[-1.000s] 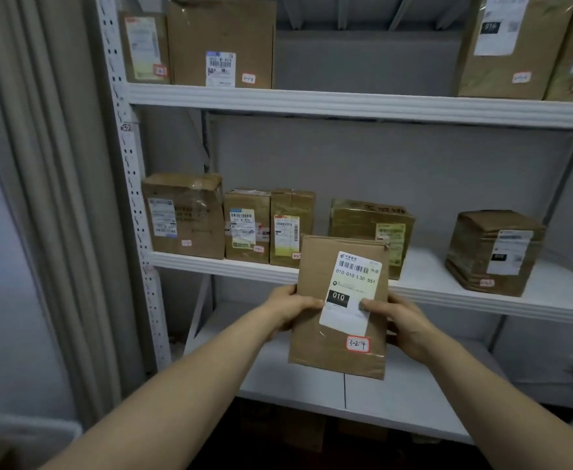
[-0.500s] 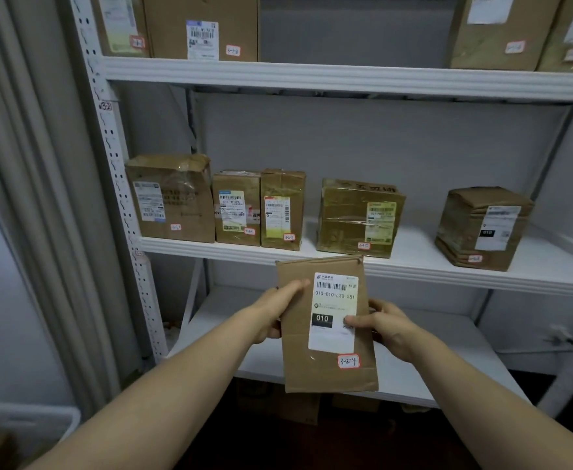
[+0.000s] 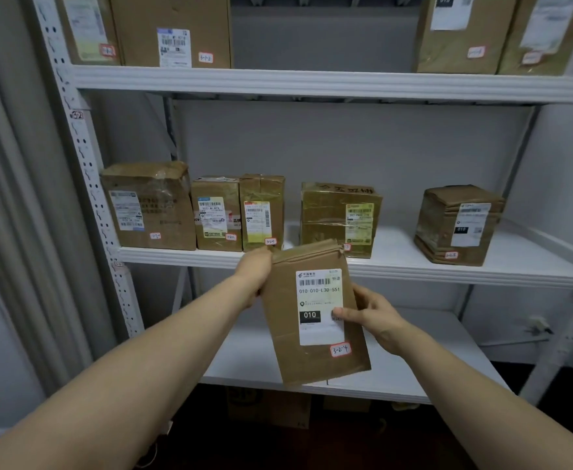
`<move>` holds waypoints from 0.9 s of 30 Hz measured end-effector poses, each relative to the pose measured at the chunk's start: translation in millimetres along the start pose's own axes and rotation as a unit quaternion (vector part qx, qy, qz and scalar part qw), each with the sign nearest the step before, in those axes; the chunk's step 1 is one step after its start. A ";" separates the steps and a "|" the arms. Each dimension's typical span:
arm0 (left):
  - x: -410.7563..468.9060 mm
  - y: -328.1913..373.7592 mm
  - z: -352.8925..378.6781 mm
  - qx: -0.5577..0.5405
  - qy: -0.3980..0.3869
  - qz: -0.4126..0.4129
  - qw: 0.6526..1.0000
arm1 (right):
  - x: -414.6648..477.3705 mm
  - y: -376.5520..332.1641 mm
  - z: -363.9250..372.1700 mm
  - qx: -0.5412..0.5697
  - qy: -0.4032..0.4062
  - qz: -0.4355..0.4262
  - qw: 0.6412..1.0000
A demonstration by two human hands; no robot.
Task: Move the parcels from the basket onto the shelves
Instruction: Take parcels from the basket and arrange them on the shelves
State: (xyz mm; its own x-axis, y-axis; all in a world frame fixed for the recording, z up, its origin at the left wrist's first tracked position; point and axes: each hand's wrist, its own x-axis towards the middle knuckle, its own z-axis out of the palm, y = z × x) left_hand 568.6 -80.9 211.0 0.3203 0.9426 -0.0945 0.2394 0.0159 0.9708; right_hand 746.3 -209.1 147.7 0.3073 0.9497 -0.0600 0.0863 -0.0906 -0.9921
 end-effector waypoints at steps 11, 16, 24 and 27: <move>13.4 112.4 -21.6 0.432 -0.240 0.083 0.865 | 24.0 -36.3 -35.1 0.051 0.027 -0.098 0.994; 43.7 142.2 -16.4 0.454 -0.278 0.020 0.846 | 53.5 -48.0 -46.7 0.051 -0.004 -0.114 0.992; 125.4 151.4 -4.7 0.423 -0.295 0.043 0.856 | 123.2 -67.4 -72.2 0.078 -0.039 -0.074 0.993; 148.8 148.7 -2.0 0.425 -0.297 0.042 0.854 | 159.7 -81.6 -89.6 0.041 0.063 -0.081 0.994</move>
State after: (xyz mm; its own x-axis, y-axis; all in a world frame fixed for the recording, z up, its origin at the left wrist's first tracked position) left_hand 650.0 62.4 341.7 0.7170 0.5886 -0.3734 0.6909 -0.5291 0.4927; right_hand 873.2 -76.8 228.8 0.4127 0.9042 0.1104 0.0688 0.0899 -0.9936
